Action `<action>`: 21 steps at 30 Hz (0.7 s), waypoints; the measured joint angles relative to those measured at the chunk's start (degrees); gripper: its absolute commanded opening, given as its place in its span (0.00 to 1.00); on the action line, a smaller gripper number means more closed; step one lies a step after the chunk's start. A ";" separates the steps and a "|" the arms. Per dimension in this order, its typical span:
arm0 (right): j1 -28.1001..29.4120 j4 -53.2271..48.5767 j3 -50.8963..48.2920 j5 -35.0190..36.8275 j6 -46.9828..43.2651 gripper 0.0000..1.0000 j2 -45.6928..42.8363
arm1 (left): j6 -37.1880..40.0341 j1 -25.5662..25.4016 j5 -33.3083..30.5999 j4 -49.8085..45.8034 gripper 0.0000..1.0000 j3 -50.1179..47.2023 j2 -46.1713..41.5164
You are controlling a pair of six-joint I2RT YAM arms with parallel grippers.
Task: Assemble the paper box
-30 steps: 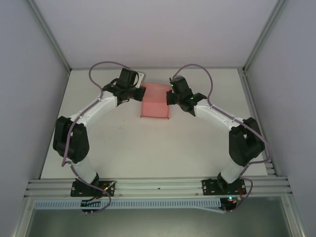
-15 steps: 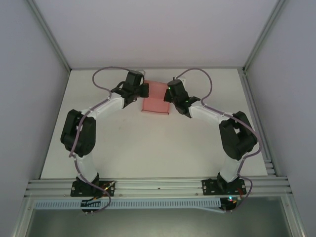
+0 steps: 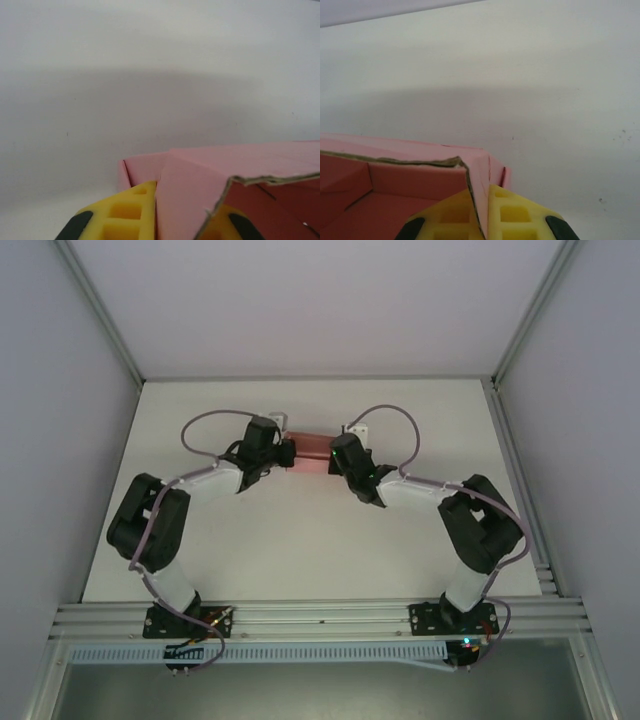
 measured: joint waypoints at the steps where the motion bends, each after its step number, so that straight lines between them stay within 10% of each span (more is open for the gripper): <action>1: 0.59 0.46 -1.09 0.81 -0.02 0.00 -0.66 | -0.04 -0.04 0.70 0.37 0.22 -1.22 -0.92; 6: 2.21 1.49 -4.76 2.60 -0.46 0.03 -3.54 | 0.74 -1.14 3.10 0.33 0.58 -5.16 -5.05; 9: 2.95 1.16 -6.01 3.06 -0.87 0.09 -5.07 | 1.55 -1.44 3.61 -1.33 0.99 -5.66 -7.74; 21: 7.28 -1.92 -8.46 3.74 -1.99 0.21 -8.63 | 1.73 -1.44 2.73 -8.83 1.00 -8.02 -18.01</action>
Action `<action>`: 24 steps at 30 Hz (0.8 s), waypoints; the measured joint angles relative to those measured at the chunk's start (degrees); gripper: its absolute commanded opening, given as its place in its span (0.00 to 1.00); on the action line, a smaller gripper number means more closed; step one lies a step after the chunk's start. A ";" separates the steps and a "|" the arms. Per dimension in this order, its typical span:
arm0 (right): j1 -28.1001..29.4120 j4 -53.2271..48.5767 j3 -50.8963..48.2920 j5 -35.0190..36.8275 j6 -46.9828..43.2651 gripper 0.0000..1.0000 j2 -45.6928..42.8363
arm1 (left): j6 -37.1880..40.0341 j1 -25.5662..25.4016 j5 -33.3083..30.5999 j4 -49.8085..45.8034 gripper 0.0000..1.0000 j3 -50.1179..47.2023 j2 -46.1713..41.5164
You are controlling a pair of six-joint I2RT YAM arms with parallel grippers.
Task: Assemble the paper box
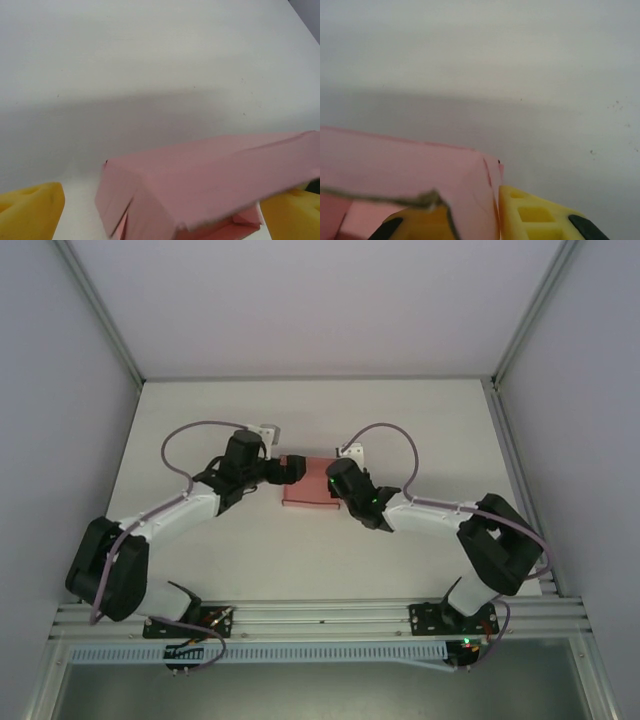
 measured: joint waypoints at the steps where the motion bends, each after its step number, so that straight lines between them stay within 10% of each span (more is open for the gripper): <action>1: 0.31 -0.02 -0.61 0.07 0.02 0.21 -0.57 | 0.02 -0.04 0.02 -0.61 1.00 0.00 -1.25; 14: 0.96 -1.14 -0.79 2.21 -1.03 0.20 -1.75 | 6.49 0.20 2.75 -4.20 0.91 2.14 0.52; 24: -1.16 -2.82 2.25 0.98 -2.71 0.06 -0.83 | 13.55 1.03 3.63 -7.13 0.15 8.48 7.28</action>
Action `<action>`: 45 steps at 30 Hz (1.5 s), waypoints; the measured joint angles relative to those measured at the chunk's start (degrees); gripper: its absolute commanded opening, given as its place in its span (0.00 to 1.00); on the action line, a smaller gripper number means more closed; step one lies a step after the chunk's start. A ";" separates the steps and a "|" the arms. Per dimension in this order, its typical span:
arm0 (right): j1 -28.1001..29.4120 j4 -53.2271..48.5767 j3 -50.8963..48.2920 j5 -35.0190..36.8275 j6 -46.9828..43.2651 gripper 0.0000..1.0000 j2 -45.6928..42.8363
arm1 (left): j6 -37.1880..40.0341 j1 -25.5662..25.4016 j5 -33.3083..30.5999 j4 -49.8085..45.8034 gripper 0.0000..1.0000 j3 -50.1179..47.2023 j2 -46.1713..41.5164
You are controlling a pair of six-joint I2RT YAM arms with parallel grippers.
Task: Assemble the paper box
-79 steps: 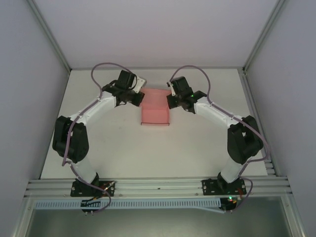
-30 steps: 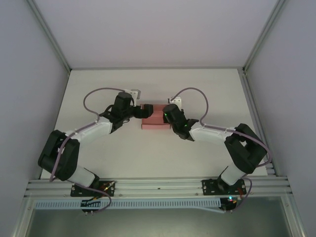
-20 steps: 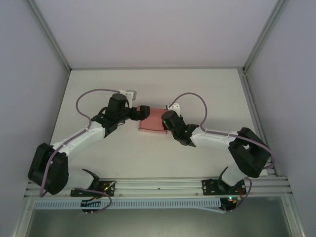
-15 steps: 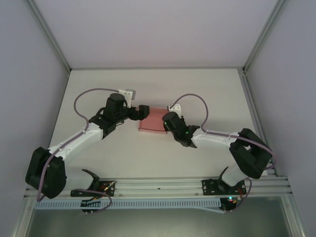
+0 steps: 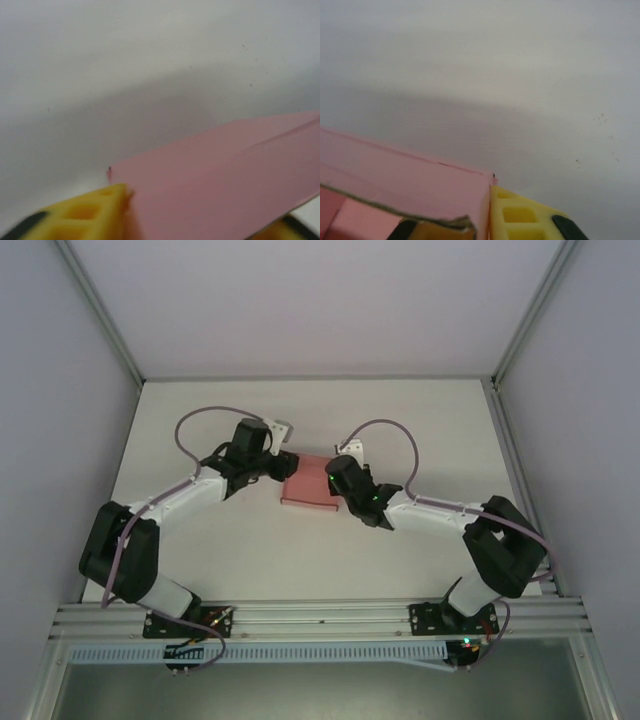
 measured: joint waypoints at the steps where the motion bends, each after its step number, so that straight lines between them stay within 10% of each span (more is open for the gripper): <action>1: -0.50 0.07 0.09 -0.70 -0.22 0.04 0.00 | 0.15 0.15 0.04 -0.07 0.12 0.33 0.22; 22: -1.84 4.20 1.01 -3.37 2.23 0.00 2.75 | -15.96 1.36 2.97 5.55 0.02 -1.70 3.65; 36: 5.20 13.49 -12.13 1.03 -2.43 0.00 -3.26 | -13.81 0.33 10.40 5.92 0.55 -12.31 -6.54; 41: 9.60 15.17 -13.68 4.55 -5.42 0.00 -3.48 | -14.29 -0.02 11.78 2.45 0.98 -13.60 -9.90; 45: 11.34 15.13 -13.97 5.33 -6.54 0.00 -4.13 | -14.84 -0.33 10.78 -1.84 1.00 -13.57 -15.04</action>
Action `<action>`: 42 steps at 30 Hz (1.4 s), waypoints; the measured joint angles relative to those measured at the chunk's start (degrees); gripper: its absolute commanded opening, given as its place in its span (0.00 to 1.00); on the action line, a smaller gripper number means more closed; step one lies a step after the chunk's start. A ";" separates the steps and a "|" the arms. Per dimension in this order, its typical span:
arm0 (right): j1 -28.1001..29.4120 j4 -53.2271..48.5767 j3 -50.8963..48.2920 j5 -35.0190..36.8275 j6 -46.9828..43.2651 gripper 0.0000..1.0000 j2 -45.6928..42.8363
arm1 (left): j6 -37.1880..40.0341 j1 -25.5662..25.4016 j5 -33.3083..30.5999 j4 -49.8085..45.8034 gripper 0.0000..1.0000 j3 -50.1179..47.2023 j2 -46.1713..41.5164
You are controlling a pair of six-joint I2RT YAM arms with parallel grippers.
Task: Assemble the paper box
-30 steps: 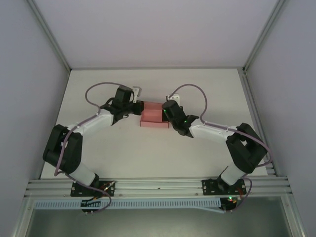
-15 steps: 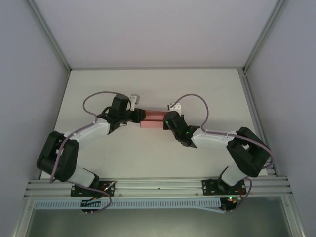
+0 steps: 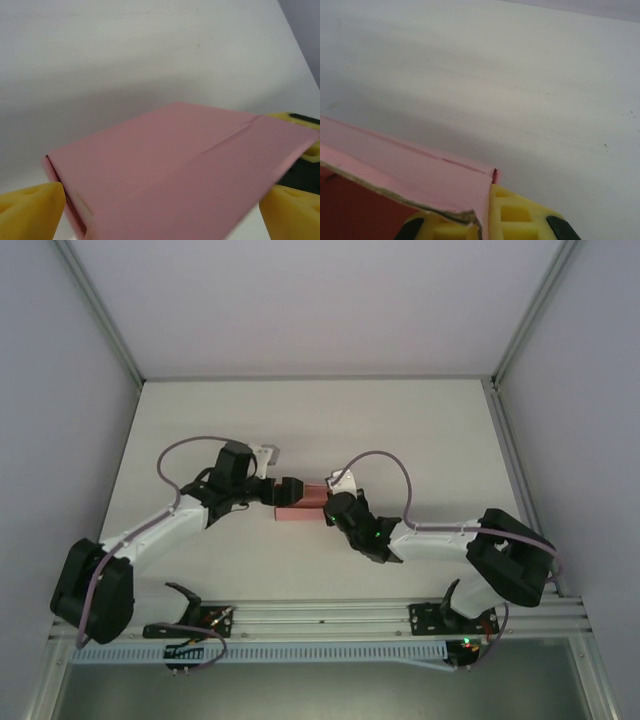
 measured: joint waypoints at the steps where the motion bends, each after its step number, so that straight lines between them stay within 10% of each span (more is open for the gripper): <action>1: 0.24 0.00 -0.20 0.02 -0.24 0.00 -0.24 | -0.33 0.00 -0.83 -1.20 1.00 0.24 -1.14; 17: 7.50 2.99 -2.64 4.42 -2.78 0.02 -0.28 | -15.65 4.61 -7.10 -14.19 0.99 2.56 -2.71; 32: 13.33 0.07 -4.31 6.21 -1.33 0.25 -0.22 | -25.59 4.81 -0.26 -3.76 0.52 -12.79 -4.63; 42: 13.60 -9.68 -6.01 0.39 2.14 0.46 -9.05 | -26.51 2.86 -1.38 3.74 0.45 -16.57 -3.06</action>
